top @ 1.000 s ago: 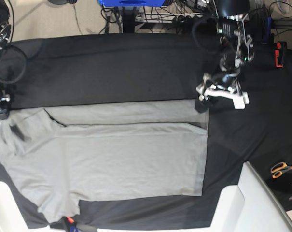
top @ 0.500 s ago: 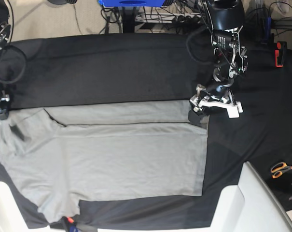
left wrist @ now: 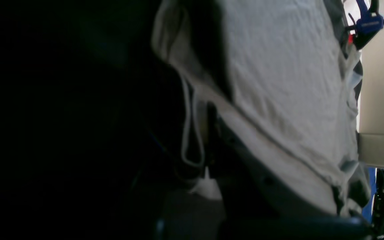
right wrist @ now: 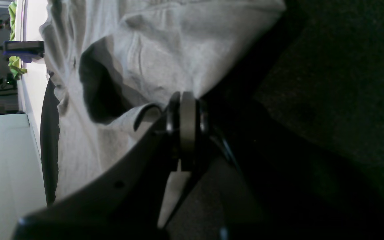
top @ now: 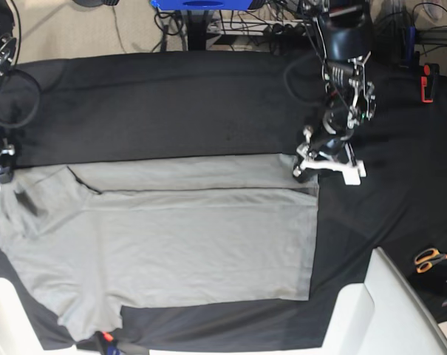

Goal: Fold the T-shirt properly
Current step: 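Drag the held shirt back across the table with both grippers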

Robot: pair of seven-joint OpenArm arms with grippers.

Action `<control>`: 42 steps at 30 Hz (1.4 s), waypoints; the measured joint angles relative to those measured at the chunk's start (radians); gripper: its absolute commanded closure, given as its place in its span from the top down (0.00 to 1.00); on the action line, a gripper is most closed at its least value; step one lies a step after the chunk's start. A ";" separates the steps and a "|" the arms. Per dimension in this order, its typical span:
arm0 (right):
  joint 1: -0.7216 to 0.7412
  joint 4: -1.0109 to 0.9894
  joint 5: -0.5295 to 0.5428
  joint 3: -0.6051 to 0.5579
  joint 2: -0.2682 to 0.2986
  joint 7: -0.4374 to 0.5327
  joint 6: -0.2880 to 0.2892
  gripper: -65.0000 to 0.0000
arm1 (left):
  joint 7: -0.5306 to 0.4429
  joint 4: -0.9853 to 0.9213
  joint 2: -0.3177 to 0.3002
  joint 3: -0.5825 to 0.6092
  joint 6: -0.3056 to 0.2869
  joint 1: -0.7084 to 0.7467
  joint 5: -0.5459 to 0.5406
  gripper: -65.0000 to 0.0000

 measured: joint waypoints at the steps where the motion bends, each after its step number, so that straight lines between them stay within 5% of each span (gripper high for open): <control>1: 0.000 0.000 0.000 0.000 0.000 0.000 0.000 0.00 | 0.002 -0.002 0.000 0.000 0.000 -0.003 0.000 0.00; 7: -0.002 0.000 0.000 0.000 0.001 0.000 0.000 0.00 | 0.011 0.024 0.002 0.001 0.001 0.011 -0.004 0.00; 12: -0.058 0.088 -0.003 0.000 0.000 -0.010 0.002 0.00 | 0.110 0.149 0.009 0.001 0.010 0.094 -0.013 0.00; 17: -0.139 0.241 0.008 0.005 -0.005 -0.099 0.000 0.00 | 0.142 0.251 0.010 0.006 0.023 0.163 0.007 0.00; 22: -0.207 0.282 0.129 0.004 -0.005 -0.137 0.007 0.00 | 0.156 0.320 -0.008 0.006 0.023 0.226 0.009 0.00; 29: -0.293 0.358 0.135 0.004 -0.011 -0.158 0.000 0.00 | 0.157 0.375 -0.027 0.006 0.024 0.285 0.007 0.00; 38: -0.435 0.536 0.135 0.004 -0.077 -0.178 -0.004 0.00 | 0.157 0.473 -0.041 0.005 0.026 0.385 0.008 0.00; 42: -0.502 0.626 0.142 0.004 -0.107 -0.180 -0.057 0.00 | 0.156 0.496 -0.068 -0.002 0.027 0.412 0.011 0.00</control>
